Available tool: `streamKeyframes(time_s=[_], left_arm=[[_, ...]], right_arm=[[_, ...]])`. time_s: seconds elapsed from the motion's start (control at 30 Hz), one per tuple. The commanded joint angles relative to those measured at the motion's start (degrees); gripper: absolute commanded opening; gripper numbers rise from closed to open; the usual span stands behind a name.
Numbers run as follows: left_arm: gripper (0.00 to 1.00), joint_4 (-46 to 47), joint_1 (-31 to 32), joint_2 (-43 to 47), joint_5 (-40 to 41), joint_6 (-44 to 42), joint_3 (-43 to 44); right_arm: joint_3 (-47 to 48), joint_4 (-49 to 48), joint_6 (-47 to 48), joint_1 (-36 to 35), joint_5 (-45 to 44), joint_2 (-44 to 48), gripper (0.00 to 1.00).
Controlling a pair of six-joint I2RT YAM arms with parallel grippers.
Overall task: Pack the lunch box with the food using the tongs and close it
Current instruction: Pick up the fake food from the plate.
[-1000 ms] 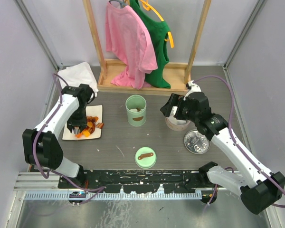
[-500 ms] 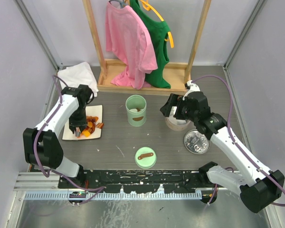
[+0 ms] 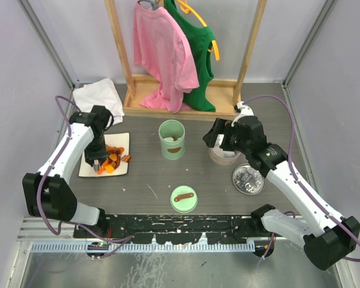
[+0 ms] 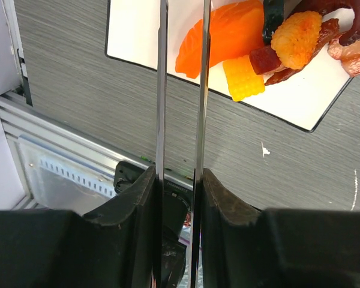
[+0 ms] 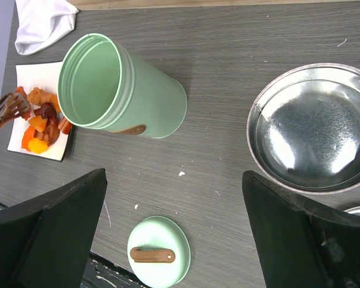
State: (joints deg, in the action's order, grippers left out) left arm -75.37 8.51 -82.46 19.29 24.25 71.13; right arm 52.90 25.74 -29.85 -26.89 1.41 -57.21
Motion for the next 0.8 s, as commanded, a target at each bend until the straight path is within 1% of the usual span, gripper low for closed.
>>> streamKeyframes(time_s=[0.0,0.23,0.57,0.7,0.77], left_arm=[[0.11,1.9,-0.9,4.0,-0.3,0.9,2.1],[0.08,2.4,-1.0,5.7,-1.4,1.0,0.8],[0.06,1.7,-1.5,9.2,-2.3,0.8,3.6],[0.06,1.4,-1.5,9.2,-4.2,0.7,5.1],[0.07,1.5,-1.5,11.2,-6.3,0.6,5.8]], right_arm=[[1.1,-1.8,0.7,0.1,-1.1,1.9,1.00],[1.2,-1.7,0.4,0.2,-0.9,2.0,1.00],[1.5,-1.7,0.1,0.1,-0.4,1.8,1.00],[1.4,-1.7,-0.1,0.2,-0.6,2.0,1.00],[1.4,-1.7,-0.1,0.2,-0.6,2.1,1.00]])
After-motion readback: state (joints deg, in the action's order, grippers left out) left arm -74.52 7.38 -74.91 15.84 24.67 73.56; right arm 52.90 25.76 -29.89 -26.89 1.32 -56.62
